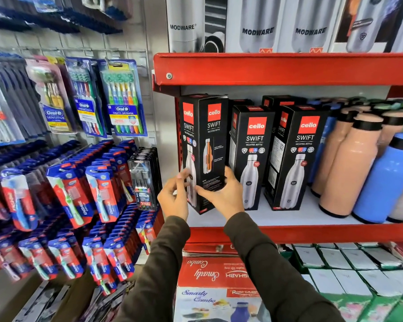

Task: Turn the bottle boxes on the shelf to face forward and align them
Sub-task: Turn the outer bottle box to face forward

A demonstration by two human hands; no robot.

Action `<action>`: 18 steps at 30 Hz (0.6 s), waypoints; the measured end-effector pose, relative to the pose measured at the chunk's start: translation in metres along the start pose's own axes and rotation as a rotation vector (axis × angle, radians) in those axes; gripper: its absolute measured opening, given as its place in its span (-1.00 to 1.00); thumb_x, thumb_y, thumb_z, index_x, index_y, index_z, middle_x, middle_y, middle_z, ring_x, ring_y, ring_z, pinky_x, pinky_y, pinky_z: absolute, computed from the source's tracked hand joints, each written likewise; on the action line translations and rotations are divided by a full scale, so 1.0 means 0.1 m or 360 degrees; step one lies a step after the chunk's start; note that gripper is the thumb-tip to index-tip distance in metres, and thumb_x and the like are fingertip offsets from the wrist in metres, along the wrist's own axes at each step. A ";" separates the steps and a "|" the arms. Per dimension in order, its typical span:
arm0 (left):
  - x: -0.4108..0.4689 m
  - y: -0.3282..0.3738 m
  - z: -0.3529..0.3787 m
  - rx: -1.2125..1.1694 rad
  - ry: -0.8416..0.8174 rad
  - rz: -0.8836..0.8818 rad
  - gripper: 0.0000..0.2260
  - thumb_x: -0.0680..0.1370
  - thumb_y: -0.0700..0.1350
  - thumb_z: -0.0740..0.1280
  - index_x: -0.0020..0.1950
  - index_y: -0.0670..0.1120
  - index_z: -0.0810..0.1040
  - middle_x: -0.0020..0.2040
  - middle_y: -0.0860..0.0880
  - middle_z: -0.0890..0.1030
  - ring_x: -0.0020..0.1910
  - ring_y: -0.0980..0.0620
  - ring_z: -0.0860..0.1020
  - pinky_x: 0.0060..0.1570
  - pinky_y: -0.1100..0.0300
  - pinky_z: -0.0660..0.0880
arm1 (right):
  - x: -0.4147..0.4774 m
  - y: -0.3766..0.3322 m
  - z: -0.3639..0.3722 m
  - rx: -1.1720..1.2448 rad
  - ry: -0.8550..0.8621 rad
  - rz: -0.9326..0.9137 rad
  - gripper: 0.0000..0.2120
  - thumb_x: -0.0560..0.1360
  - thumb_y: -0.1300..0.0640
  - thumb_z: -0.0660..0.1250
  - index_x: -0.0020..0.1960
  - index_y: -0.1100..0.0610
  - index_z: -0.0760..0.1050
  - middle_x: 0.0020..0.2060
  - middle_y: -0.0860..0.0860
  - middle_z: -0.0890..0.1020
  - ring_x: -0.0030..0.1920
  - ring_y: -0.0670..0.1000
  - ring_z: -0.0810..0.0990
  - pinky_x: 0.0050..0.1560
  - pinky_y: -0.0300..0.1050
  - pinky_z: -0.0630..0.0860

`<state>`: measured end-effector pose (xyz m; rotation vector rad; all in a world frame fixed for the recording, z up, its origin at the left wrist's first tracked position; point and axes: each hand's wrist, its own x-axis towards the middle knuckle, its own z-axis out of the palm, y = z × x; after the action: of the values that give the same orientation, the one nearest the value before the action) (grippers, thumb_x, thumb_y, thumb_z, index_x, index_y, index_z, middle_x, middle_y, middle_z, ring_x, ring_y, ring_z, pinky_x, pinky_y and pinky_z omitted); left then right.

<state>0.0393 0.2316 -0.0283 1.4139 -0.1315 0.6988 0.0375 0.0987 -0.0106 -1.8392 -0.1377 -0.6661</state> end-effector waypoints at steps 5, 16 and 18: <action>0.22 -0.02 -0.05 0.0092 -0.0326 -0.0152 -0.61 0.64 -0.17 0.16 0.48 0.00 0.34 0.38 0.09 0.45 0.29 0.16 0.46 0.40 0.12 0.35 | -0.02 0.01 -0.04 0.0066 -0.0114 -0.0018 -0.25 0.20 -0.14 0.58 0.33 -0.17 0.37 0.12 -0.20 0.64 0.11 -0.27 0.58 0.20 -0.18 0.57; 0.17 -0.05 -0.11 0.0012 -0.0404 -0.0167 -0.64 0.63 -0.24 0.19 0.42 -0.08 0.38 0.35 0.00 0.51 0.34 0.09 0.48 0.39 0.02 0.38 | -0.05 0.14 -0.01 -0.0073 -0.0308 0.0008 -0.22 0.45 0.02 0.44 0.55 0.00 0.13 0.44 0.05 0.42 0.44 -0.02 0.38 0.47 -0.07 0.33; 0.15 -0.07 -0.10 0.0085 -0.0391 -0.0106 -0.63 0.62 -0.23 0.22 0.42 -0.05 0.38 0.30 0.10 0.52 0.25 0.36 0.47 0.34 0.17 0.40 | -0.04 0.14 -0.01 -0.0095 -0.0289 0.0028 -0.32 0.48 0.05 0.41 0.53 0.03 0.21 0.39 0.08 0.47 0.41 0.00 0.43 0.43 -0.10 0.37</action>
<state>0.0509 0.2468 -0.0288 1.5458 -0.2585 0.4749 0.0391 0.0933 -0.0242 -1.9549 -0.2225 -0.4947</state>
